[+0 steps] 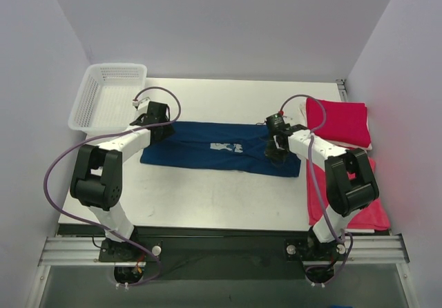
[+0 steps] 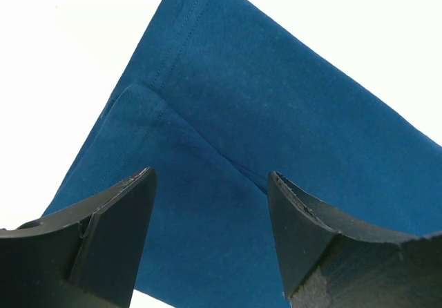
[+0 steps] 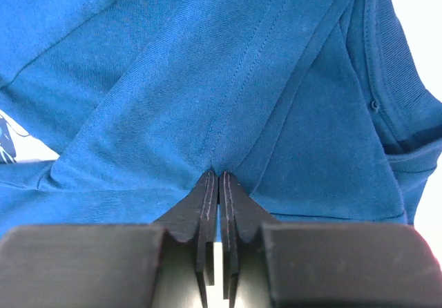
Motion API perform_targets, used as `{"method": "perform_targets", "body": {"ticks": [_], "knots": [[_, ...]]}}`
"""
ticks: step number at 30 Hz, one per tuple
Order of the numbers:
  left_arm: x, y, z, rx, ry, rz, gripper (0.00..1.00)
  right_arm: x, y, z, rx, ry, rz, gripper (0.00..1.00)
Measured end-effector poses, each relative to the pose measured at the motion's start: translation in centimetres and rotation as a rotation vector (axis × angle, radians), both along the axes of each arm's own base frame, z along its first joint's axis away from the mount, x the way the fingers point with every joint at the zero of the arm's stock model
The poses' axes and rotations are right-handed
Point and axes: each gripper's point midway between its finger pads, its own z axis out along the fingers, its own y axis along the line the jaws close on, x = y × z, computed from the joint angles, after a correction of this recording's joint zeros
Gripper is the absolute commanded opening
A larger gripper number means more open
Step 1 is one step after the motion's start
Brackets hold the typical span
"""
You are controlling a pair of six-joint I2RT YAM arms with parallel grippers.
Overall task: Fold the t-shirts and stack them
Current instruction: Fold the other side of the tshirt into a rectangle
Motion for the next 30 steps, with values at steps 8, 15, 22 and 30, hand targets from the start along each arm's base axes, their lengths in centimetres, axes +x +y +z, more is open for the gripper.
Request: {"method": "perform_targets", "body": {"ticks": [8,15,22,30], "knots": [[0.0,0.1,0.0,-0.003,0.001,0.002,0.76,1.0,0.7,1.2,0.013,-0.019,0.01,0.0],[0.0,0.1,-0.1,-0.009,0.003,-0.001,0.76,6.1,3.3,5.3,0.04,-0.127,0.066,0.0],[-0.1,0.1,-0.1,-0.008,0.005,-0.001,0.76,12.2,6.5,4.1,0.039,-0.126,0.134,0.0],[-0.1,0.1,-0.1,-0.007,0.008,0.0,0.76,13.4,8.6,0.6,0.01,-0.053,0.234,0.21]]}}
